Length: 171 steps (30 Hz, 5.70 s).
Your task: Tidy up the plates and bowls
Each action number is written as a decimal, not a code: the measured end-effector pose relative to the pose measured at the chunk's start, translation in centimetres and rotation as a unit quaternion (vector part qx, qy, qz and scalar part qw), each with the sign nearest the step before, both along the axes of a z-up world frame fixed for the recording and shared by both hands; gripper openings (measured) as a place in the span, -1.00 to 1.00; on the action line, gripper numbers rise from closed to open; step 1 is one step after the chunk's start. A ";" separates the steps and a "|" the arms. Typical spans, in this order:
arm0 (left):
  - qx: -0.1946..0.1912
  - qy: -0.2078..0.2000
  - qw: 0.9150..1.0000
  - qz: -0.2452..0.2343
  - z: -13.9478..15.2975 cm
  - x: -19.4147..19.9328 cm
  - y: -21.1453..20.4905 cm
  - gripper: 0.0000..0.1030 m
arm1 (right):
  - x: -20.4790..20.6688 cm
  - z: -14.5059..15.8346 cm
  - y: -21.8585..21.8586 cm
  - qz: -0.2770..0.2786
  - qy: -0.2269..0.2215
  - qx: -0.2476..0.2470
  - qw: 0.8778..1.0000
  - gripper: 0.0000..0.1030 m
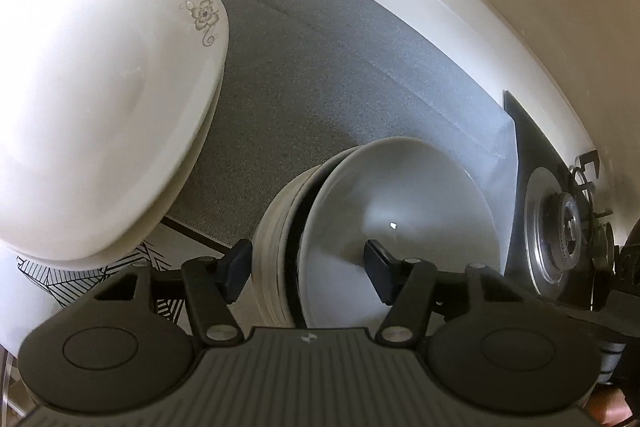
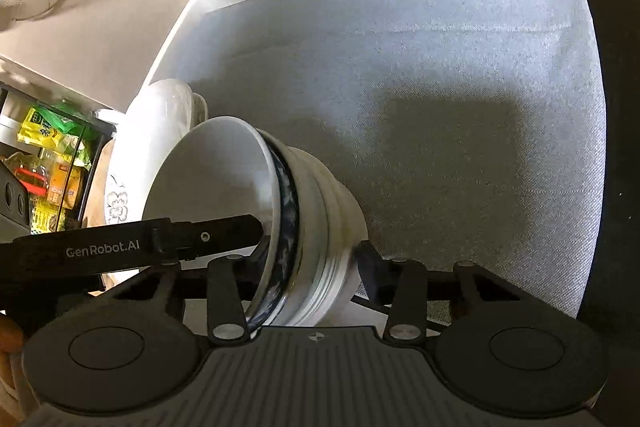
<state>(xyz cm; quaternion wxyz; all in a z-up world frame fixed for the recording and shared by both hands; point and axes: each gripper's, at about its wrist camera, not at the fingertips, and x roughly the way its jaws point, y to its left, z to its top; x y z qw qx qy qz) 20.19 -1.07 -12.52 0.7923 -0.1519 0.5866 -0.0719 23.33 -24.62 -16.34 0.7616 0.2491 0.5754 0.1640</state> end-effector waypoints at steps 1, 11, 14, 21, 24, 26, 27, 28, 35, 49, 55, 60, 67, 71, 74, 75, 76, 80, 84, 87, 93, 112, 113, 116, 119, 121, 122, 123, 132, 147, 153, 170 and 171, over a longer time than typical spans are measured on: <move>0.002 -0.004 1.000 -0.004 0.1 -0.2 0.0 0.28 | 0.0 0.1 0.2 0.001 -0.002 -0.003 1.000 -0.15; -0.031 -0.040 0.999 -0.018 0.9 -1.3 0.5 0.28 | -0.2 0.3 -0.6 -0.010 -0.012 0.001 1.000 -0.27; -0.030 -0.048 0.998 -0.022 1.0 -1.9 0.7 0.28 | -0.4 0.6 -0.5 -0.008 -0.013 -0.004 1.000 -0.27; -0.031 -0.064 0.997 -0.017 1.9 -2.1 1.1 0.28 | -0.5 1.7 -0.3 -0.010 -0.027 -0.013 1.000 -0.30; -0.035 -0.062 0.997 -0.012 1.9 -2.1 1.3 0.28 | -0.4 1.9 -0.3 -0.007 -0.030 -0.016 0.999 -0.31; -0.035 -0.059 0.998 -0.010 1.9 -2.0 1.3 0.28 | -0.3 1.9 -0.2 -0.007 -0.028 -0.018 0.999 -0.31; -0.035 -0.058 0.998 -0.008 1.9 -2.0 1.4 0.28 | -0.3 1.9 -0.2 -0.006 -0.028 -0.019 0.999 -0.31; -0.036 -0.057 0.998 -0.006 1.9 -2.0 1.4 0.28 | -0.3 1.9 -0.2 -0.005 -0.028 -0.020 0.999 -0.31; -0.038 -0.059 0.998 0.007 2.5 -2.1 1.5 0.28 | 0.0 2.6 0.1 -0.004 -0.030 -0.025 0.999 -0.31; -0.034 -0.072 0.995 0.054 4.5 -2.9 2.8 0.28 | 1.2 4.2 1.0 0.015 -0.048 -0.018 0.999 -0.32; -0.026 -0.080 0.994 0.076 5.7 -3.4 2.9 0.28 | 1.7 5.0 1.3 0.031 -0.058 -0.013 0.998 -0.32; -0.029 -0.086 0.993 0.073 6.4 -3.2 2.9 0.28 | 2.1 6.0 1.4 0.035 -0.068 -0.015 0.997 -0.33; -0.042 -0.088 0.993 0.063 6.3 -2.5 4.1 0.28 | 2.3 6.6 2.2 0.023 -0.068 -0.026 0.997 -0.34; -0.047 -0.082 0.994 0.050 6.0 -2.1 4.9 0.28 | 2.4 6.7 3.0 0.011 -0.066 -0.037 0.997 -0.34; -0.050 -0.081 0.994 0.047 6.0 -1.8 5.7 0.28 | 2.4 6.7 3.6 0.005 -0.063 -0.039 0.997 -0.34; -0.050 -0.082 0.994 0.045 6.0 -1.7 6.0 0.28 | 2.5 6.6 3.9 0.003 -0.062 -0.040 0.997 -0.34; -0.050 -0.082 0.994 0.043 6.0 -1.6 6.1 0.28 | 2.5 6.6 4.1 0.002 -0.062 -0.041 0.997 -0.34; -0.051 -0.083 0.994 0.040 6.1 -1.3 6.7 0.28 | 2.4 6.7 4.8 -0.005 -0.061 -0.043 0.997 -0.34; -0.052 -0.087 0.994 0.041 6.5 -1.2 7.4 0.28 | 2.6 7.0 5.5 -0.005 -0.065 -0.044 0.997 -0.34; -0.052 -0.092 0.994 0.043 6.8 -1.1 8.0 0.28 | 2.8 7.3 6.1 -0.002 -0.069 -0.045 0.997 -0.34; -0.056 -0.095 0.992 0.054 7.1 -1.0 10.2 0.28 | 3.7 7.9 8.1 0.008 -0.074 -0.048 0.996 -0.34; -0.041 -0.078 0.990 0.111 5.8 0.5 20.8 0.28 | 8.4 6.1 18.9 0.058 -0.066 -0.040 0.995 -0.34; -0.041 -0.075 0.990 0.112 5.6 0.8 21.1 0.28 | 8.6 5.9 19.2 0.058 -0.064 -0.039 0.996 -0.34; -0.041 -0.064 0.991 0.108 4.9 1.6 21.7 0.28 | 9.0 5.2 20.1 0.055 -0.056 -0.042 0.996 -0.34; -0.046 -0.055 0.992 0.103 4.2 2.3 21.8 0.28 | 9.3 4.7 20.3 0.050 -0.046 -0.045 0.997 -0.34; -0.048 -0.050 0.993 0.098 3.9 2.7 21.9 0.28 | 9.3 4.5 20.4 0.046 -0.039 -0.047 0.997 -0.34; -0.048 -0.052 0.993 0.095 3.9 2.8 21.9 0.28 | 9.4 4.4 20.4 0.044 -0.036 -0.047 0.997 -0.34; -0.048 -0.054 0.993 0.092 3.9 3.0 21.9 0.28 | 9.5 4.3 20.4 0.041 -0.034 -0.047 0.997 -0.35; -0.050 -0.060 0.994 0.073 3.8 3.6 21.7 0.27 | 9.6 3.8 19.5 0.017 -0.021 -0.033 0.999 -0.33; -0.068 -0.115 0.991 0.017 6.7 1.3 21.8 0.99 | 6.1 8.7 19.3 -0.004 -0.156 -0.096 0.983 0.47; -0.059 -0.167 0.983 -0.038 9.0 0.3 20.4 1.00 | -0.5 10.8 17.1 -0.057 -0.186 -0.117 0.974 0.58; 0.026 -0.206 0.978 0.009 12.2 -6.0 16.4 1.00 | -9.8 12.9 13.1 -0.073 -0.266 -0.095 0.957 0.67; 0.027 -0.210 0.977 0.010 12.4 -6.7 16.1 1.00 | -10.1 12.9 12.9 -0.070 -0.268 -0.094 0.956 0.68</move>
